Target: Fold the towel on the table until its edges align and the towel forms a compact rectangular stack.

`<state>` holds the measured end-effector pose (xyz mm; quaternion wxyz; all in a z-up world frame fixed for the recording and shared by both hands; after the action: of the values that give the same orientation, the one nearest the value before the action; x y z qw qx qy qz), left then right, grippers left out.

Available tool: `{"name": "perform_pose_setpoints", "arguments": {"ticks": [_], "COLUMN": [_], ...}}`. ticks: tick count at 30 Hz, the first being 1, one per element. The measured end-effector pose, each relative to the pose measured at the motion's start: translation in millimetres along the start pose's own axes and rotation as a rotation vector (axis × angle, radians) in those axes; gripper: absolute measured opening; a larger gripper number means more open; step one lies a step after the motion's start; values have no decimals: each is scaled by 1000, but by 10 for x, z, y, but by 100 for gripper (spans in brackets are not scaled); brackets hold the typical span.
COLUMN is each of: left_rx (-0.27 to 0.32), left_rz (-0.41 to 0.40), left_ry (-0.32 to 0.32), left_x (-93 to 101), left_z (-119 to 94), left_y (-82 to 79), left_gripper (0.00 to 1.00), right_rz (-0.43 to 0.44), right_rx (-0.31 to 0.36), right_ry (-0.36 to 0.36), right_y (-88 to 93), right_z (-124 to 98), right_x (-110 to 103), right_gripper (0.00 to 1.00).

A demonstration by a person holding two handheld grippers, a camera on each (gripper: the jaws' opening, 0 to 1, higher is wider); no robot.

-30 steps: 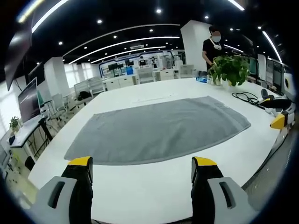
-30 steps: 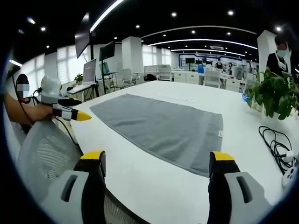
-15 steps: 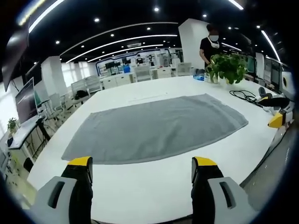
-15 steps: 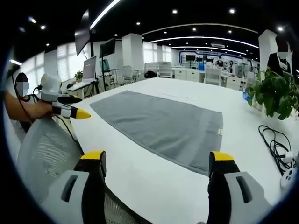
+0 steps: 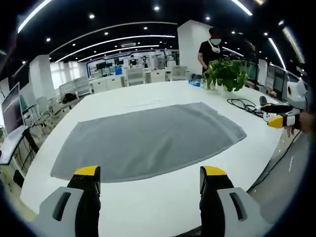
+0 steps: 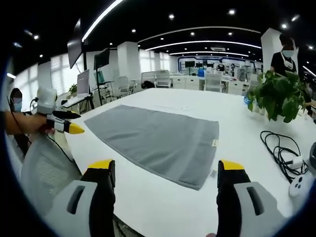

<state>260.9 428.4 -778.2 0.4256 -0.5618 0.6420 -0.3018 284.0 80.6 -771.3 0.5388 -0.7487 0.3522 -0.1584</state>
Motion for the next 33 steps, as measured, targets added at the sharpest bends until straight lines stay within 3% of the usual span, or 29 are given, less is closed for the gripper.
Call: {"name": "perform_pose_setpoints", "arguments": {"ticks": [4,8,19,24,33], "left_rx": [30,72,115,123,112], "left_rz": [-4,54,87,143,223], "left_ry": [65,123,272,336,424], "left_x": [179,375,882,1125,1518], "left_z": [8,13,-34,-59,-74], "left_y": [-200,-419,-882,-961,-987], "left_gripper": [84,84,85,85,81], "right_rz": [-12,-44,-91,-95,-83], "right_rx": [16,28,46,65,85], "right_ry": [28,50,78,96,146], "right_y": [-108,-260,-631,-808,-939], "right_z": [-86,-173,-328,-394,-443], "right_x": [155,295,635,761,995], "right_gripper": [85,84,83,80,72]}}
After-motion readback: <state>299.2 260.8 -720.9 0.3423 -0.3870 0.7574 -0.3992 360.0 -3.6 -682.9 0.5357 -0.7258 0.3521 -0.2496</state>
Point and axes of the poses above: the point that each gripper's makers call its tool centre point, and the gripper's own axes: z roughly forward along the fingers, x roughly to its right, y roughly out of its underside, the point moved 4 cm from there along -z, roughly backward along the fingers, and after that the axes turned 13 degrees about -y, right-handed, at the moved point
